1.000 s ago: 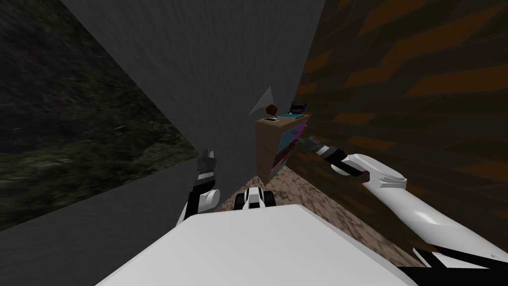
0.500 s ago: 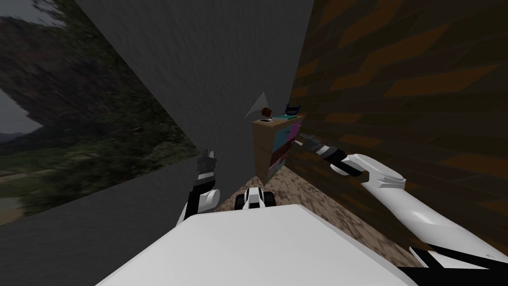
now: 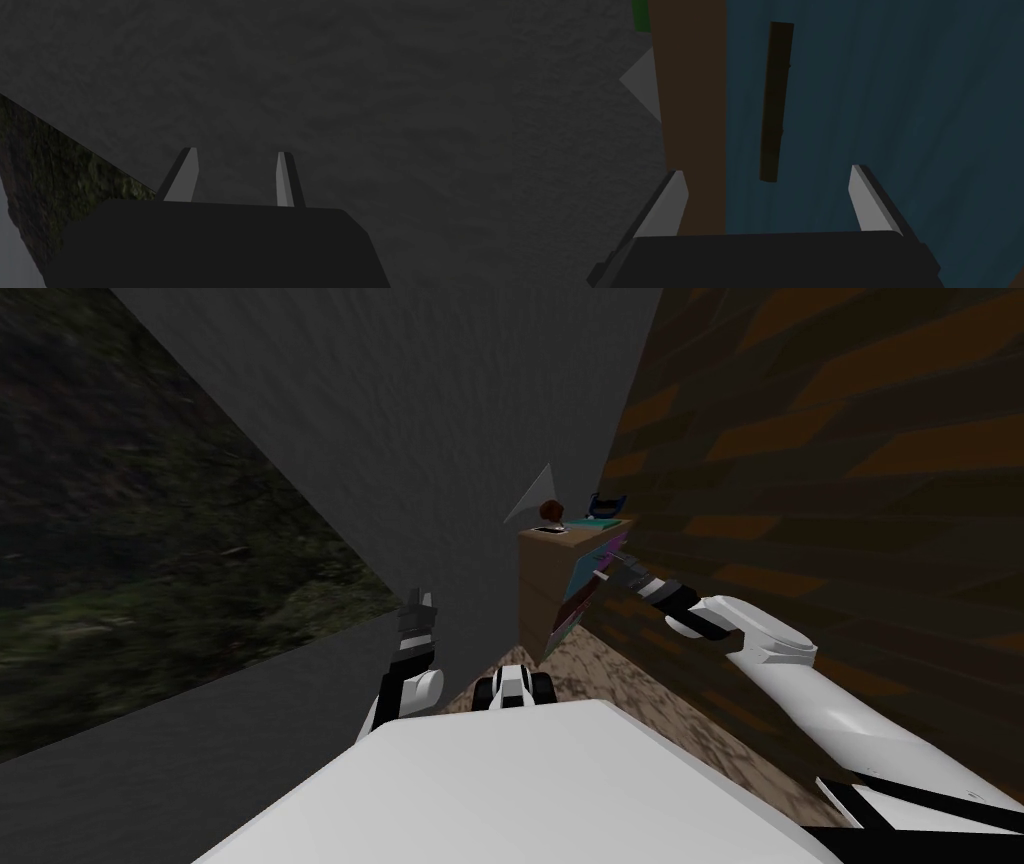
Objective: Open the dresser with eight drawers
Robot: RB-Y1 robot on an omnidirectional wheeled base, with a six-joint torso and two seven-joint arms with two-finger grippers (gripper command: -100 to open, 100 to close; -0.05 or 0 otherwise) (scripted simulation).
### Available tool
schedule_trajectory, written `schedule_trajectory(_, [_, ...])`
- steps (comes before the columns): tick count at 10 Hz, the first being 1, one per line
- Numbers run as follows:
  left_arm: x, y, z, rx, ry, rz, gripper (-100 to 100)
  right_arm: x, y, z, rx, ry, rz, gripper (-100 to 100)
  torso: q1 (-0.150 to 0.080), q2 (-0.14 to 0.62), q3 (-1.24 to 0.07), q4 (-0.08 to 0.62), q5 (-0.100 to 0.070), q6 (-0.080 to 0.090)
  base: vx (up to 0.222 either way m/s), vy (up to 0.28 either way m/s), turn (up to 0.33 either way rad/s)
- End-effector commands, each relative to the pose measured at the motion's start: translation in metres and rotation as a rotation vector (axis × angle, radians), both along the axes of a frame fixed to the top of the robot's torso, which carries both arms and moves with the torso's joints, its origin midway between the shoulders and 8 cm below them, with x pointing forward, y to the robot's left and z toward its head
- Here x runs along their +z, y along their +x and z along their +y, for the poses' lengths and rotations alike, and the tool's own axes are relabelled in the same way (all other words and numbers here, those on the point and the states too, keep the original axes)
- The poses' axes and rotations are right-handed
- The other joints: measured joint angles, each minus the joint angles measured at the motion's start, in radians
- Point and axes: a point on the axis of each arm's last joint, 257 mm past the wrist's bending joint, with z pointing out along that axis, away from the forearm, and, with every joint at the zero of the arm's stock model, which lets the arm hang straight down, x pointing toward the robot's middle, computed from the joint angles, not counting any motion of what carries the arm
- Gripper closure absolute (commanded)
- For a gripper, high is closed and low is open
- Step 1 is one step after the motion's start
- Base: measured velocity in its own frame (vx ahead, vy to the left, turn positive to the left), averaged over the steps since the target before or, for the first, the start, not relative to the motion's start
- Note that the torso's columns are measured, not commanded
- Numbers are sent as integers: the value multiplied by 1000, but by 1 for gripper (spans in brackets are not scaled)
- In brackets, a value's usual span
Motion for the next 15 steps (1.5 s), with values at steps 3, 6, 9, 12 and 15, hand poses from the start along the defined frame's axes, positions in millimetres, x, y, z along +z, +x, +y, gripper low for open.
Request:
schedule_trajectory(3, [0, 0, 0, 0, 0, 0, 0, 2, -3, 4, 20, 0, 2, 100, -7, 4, 3, 0, -1, 0, -118, -93, -61])
schedule_trajectory(6, [0, 0, 0, 0, 0, 0, 0, 0, -3, 4, 13, 3, -5, -100, 3, -6, -3, -3, 2, 0, -49, -44, -1])
schedule_trajectory(9, [0, 0, 0, 0, 0, 0, 0, -4, -2, 4, 2, 6, -14, -100, 3, -8, -4, -4, 2, 0, 128, 95, 44])
schedule_trajectory(12, [-4, 0, -1, -3, -2, 9, 0, 4, 0, 2, 3, 1, -13, -100, 1, -1, -1, 1, -1, 0, 59, 46, 19])
schedule_trajectory(15, [-6, 1, -2, -6, -4, 14, 0, 6, -3, 4, 16, 4, -12, 100, -5, 0, 0, -1, 0, 1, -78, -74, -50])
